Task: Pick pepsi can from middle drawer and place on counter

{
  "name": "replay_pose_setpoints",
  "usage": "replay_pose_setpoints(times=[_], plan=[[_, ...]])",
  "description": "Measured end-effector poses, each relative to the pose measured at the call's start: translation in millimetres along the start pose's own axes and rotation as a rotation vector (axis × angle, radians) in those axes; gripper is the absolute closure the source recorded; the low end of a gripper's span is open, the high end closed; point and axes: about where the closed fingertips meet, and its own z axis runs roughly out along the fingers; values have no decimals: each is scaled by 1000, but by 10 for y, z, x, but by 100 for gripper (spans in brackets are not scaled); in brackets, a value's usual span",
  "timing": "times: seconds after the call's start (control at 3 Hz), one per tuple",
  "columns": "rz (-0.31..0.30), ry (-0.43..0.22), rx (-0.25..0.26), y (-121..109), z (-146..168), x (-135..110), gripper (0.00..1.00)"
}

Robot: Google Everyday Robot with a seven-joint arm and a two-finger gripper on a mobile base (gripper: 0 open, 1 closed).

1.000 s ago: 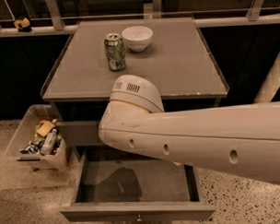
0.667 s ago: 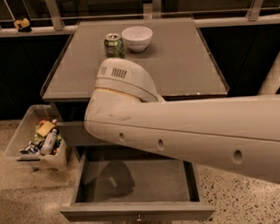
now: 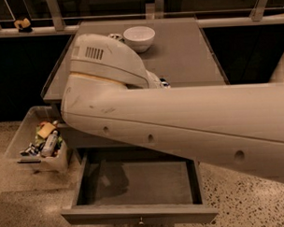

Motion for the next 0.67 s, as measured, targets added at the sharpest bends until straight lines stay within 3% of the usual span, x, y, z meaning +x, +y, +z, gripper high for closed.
replay_pose_setpoints(times=[0.33,0.67], plan=[[-22,-1,20,-180,-119,124,100],[-66,42,90,-672,-441,423,100]])
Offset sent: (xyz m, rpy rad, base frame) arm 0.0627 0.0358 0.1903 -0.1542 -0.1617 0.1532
